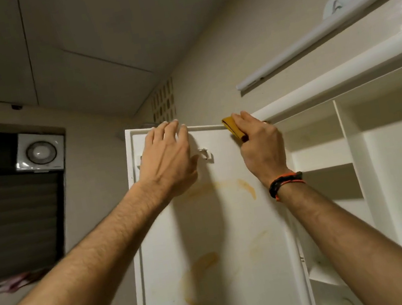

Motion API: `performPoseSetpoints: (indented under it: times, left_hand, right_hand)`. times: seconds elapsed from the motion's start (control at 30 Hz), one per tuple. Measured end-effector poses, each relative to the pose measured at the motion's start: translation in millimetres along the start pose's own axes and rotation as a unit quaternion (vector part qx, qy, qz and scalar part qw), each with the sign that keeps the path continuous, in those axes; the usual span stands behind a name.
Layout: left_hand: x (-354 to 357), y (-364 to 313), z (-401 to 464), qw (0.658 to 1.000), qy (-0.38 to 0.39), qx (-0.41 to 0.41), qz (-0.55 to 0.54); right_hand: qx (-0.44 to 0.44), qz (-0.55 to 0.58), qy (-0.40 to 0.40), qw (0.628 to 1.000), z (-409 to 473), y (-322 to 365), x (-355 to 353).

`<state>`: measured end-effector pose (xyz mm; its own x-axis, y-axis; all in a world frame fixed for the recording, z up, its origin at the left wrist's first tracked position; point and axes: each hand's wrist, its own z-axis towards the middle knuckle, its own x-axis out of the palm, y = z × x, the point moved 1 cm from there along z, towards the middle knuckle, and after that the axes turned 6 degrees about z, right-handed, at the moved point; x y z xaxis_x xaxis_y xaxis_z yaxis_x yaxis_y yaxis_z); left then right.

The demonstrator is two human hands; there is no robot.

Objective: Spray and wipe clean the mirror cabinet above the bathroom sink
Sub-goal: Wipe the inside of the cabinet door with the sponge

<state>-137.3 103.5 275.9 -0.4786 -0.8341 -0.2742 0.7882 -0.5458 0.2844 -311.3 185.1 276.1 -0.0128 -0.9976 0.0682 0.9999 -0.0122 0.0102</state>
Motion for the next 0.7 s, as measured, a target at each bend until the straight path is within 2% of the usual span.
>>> performPoseSetpoints:
  times: [0.1, 0.2, 0.37, 0.53, 0.7]
  left_hand:
    - [2, 6, 2, 1.000, 0.006, 0.009, 0.022]
    - [5, 8, 4, 0.999, 0.008, 0.010, 0.029]
    - [15, 7, 9, 1.000, 0.019, -0.002, 0.017]
    - [22, 8, 6, 1.000, 0.008, -0.002, 0.005]
    - [27, 8, 4, 1.000, -0.005, 0.000, -0.003]
  right_hand:
    - [-0.091, -0.071, 0.018, 0.993, 1, 3, 20]
    - [-0.108, -0.077, 0.091, 0.987, 1, 4, 41]
    - [-0.087, -0.047, 0.086, 0.991, -7, -13, 45]
    - [-0.031, -0.035, 0.031, 0.998, -10, -47, 27]
    - [0.006, -0.030, 0.027, 0.999, -12, -35, 34]
